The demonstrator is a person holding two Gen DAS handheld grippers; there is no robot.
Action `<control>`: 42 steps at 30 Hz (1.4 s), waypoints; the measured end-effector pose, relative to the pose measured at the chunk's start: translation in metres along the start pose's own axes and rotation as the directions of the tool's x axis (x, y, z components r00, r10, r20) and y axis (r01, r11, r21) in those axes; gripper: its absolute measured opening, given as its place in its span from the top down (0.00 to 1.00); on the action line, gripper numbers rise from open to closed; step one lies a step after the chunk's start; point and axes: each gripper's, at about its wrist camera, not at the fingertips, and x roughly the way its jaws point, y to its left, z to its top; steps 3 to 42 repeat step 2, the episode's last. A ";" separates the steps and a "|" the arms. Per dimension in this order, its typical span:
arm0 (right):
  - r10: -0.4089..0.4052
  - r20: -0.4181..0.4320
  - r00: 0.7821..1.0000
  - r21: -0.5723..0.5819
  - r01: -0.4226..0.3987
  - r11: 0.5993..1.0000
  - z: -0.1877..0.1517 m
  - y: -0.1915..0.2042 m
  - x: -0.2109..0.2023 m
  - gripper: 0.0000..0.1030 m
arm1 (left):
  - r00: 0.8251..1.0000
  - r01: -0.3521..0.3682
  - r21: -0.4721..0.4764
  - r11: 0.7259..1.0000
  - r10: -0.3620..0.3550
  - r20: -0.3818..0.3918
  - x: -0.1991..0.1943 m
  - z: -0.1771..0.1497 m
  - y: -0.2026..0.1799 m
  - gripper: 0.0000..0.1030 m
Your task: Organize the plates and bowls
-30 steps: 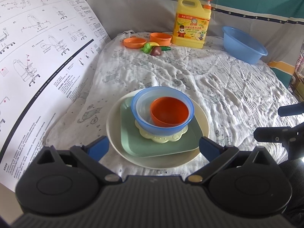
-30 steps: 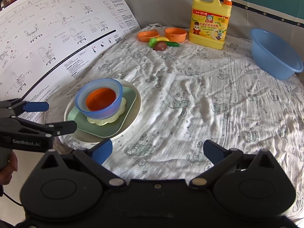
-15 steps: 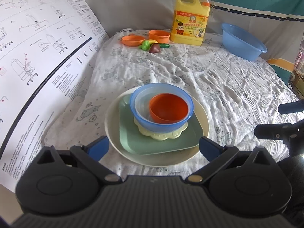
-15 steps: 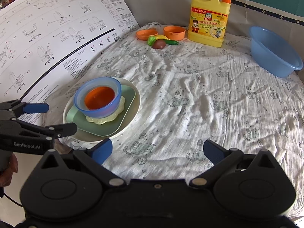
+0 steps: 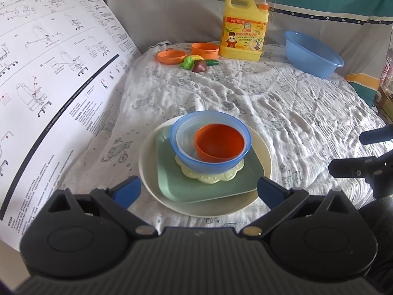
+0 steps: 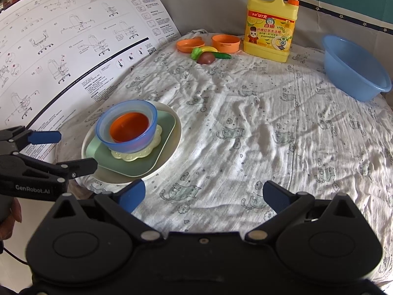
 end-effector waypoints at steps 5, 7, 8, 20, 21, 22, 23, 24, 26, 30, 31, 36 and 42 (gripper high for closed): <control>-0.001 0.002 1.000 0.000 0.001 1.000 0.000 0.000 0.000 0.00 | 1.000 0.005 0.006 1.000 -0.005 0.002 -0.001 0.000 -0.001 0.00; -0.001 0.002 1.000 0.000 0.001 1.000 0.000 0.000 0.000 0.00 | 1.000 0.005 0.006 1.000 -0.005 0.002 -0.001 0.000 -0.001 0.00; -0.001 0.002 1.000 0.000 0.001 1.000 0.000 0.000 0.000 0.00 | 1.000 0.005 0.006 1.000 -0.005 0.002 -0.001 0.000 -0.001 0.00; -0.001 0.002 1.000 0.000 0.001 1.000 0.000 0.000 0.000 0.00 | 1.000 0.005 0.006 1.000 -0.005 0.002 -0.001 0.000 -0.001 0.00; -0.001 0.002 1.000 0.000 0.001 1.000 0.000 0.000 0.000 0.00 | 1.000 0.005 0.006 1.000 -0.005 0.002 -0.001 0.000 -0.001 0.00; -0.001 0.002 1.000 0.000 0.001 1.000 0.000 0.000 0.000 0.00 | 1.000 0.005 0.006 1.000 -0.005 0.002 -0.001 0.000 -0.001 0.00; -0.001 0.002 1.000 0.000 0.001 1.000 0.000 0.000 0.000 0.00 | 1.000 0.005 0.006 1.000 -0.005 0.002 -0.001 0.000 -0.001 0.00; -0.001 0.002 1.000 0.000 0.001 1.000 0.000 0.000 0.000 0.00 | 1.000 0.005 0.006 1.000 -0.005 0.002 -0.001 0.000 -0.001 0.00; -0.001 0.002 1.000 0.000 0.001 1.000 0.000 0.000 0.000 0.00 | 1.000 0.005 0.006 1.000 -0.005 0.002 -0.001 0.000 -0.001 0.00; -0.001 0.002 1.000 0.000 0.001 1.000 0.000 0.000 0.000 0.00 | 1.000 0.005 0.006 1.000 -0.005 0.002 -0.001 0.000 -0.001 0.00; -0.001 0.002 1.000 0.000 0.001 1.000 0.000 0.000 0.000 0.00 | 1.000 0.005 0.006 1.000 -0.005 0.002 -0.001 0.000 -0.001 0.00; -0.001 0.002 1.000 0.000 0.001 1.000 0.000 0.000 0.000 0.00 | 1.000 0.005 0.006 1.000 -0.005 0.002 -0.001 0.000 -0.001 0.00; -0.001 0.002 1.000 0.000 0.001 1.000 0.000 0.000 0.000 0.00 | 1.000 0.005 0.006 1.000 -0.005 0.002 -0.001 0.000 -0.001 0.00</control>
